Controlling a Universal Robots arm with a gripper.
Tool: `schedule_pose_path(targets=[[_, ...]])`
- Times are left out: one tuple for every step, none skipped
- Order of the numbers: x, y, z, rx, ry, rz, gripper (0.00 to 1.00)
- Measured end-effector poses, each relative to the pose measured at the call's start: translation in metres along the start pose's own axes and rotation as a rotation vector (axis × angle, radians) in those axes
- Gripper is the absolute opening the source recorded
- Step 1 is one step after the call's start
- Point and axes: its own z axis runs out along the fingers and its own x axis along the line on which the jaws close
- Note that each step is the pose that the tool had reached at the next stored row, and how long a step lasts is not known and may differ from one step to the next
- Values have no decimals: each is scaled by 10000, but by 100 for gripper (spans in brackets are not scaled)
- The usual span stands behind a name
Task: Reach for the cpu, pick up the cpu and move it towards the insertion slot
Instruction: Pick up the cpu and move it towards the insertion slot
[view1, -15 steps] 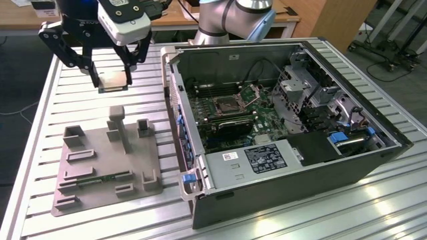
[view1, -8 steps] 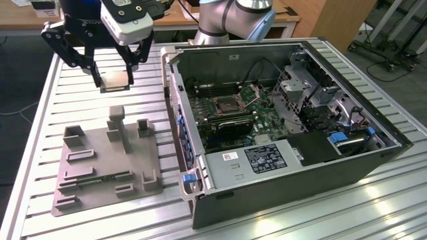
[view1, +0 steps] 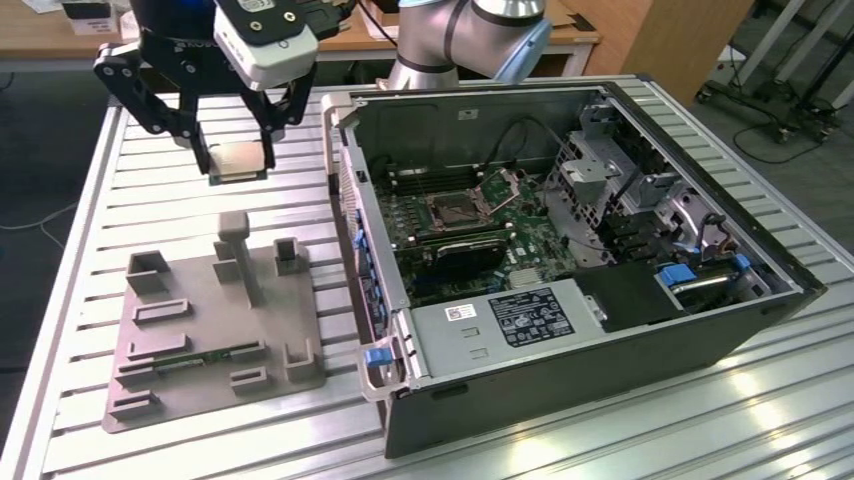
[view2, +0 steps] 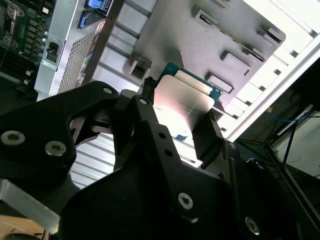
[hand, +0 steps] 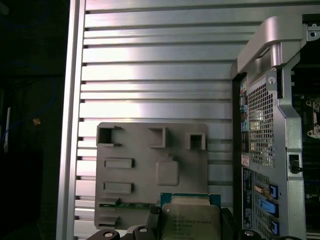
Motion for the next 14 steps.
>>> schedule_pose_path(targets=[[-6,0,0,0,0,0,54],[-13,0,0,0,0,0,54],[-19,0,0,0,0,0,54],[-25,0,0,-1,-1,0,54],[-31,0,0,0,0,0,54],[-35,0,0,-1,-1,0,54],[-39,0,0,0,0,1,54],[-44,0,0,0,0,0,54],[-49,-1,0,0,0,-1,54],[-52,0,0,-1,0,0,54],[-54,-1,0,-1,-1,1,54],[-57,-1,0,0,0,1,54],[-59,0,-1,0,0,0,54],[-62,-1,0,0,0,0,54]])
